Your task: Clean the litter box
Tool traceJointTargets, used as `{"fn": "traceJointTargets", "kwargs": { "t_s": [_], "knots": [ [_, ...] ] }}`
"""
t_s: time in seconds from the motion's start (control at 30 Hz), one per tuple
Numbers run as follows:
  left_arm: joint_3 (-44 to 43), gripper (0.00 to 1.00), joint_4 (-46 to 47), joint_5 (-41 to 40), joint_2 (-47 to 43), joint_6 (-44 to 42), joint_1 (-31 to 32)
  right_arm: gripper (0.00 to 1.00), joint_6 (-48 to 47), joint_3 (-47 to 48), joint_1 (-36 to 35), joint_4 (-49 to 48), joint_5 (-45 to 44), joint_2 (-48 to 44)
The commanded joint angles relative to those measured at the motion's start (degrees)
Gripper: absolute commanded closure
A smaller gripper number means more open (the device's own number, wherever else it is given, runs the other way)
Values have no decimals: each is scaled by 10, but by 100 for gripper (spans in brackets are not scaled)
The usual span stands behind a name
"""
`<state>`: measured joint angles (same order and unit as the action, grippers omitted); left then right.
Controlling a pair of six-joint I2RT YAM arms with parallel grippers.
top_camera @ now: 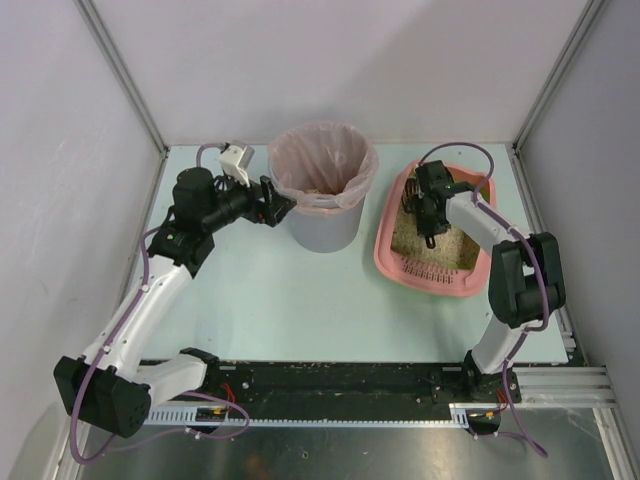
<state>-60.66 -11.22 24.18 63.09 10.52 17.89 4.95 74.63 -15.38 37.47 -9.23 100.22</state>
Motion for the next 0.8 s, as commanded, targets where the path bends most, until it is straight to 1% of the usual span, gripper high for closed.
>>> {"fn": "traceJointTargets", "kwargs": {
  "t_s": [0.0, 0.17, 0.3, 0.43, 0.53, 0.6, 0.63, 0.67, 0.7, 0.77],
  "knots": [
    [2, 14, 20, 4, -20, -4, 2, 100, 17, -3, 2, 4, -25, -39],
    [2, 14, 20, 4, -19, -2, 2, 100, 29, -29, 14, 40, -22, -67],
    [2, 14, 20, 2, -19, -2, 2, 100, 37, -55, 25, 54, -16, -118],
    [2, 14, 19, -5, -24, -6, 3, 100, 43, -94, 39, 48, -22, -171],
    [2, 14, 19, -9, -27, -8, 2, 100, 45, -105, 25, 65, -11, -186],
    [2, 14, 20, -7, -25, -7, 2, 100, 45, -110, 9, 85, -32, -193],
    [0, 14, 19, -5, -24, -7, 2, 100, 44, -116, 18, 86, -28, -215],
    [-1, 14, 19, -6, -23, -8, 2, 100, 42, -122, 50, 74, 2, -230],
    [-2, 13, 19, -13, -23, -11, 2, 100, 38, -138, 67, 67, 15, -247],
    [-3, 12, 19, -25, -27, -16, 2, 100, 32, -144, 80, 58, 37, -271]
  ]
}}
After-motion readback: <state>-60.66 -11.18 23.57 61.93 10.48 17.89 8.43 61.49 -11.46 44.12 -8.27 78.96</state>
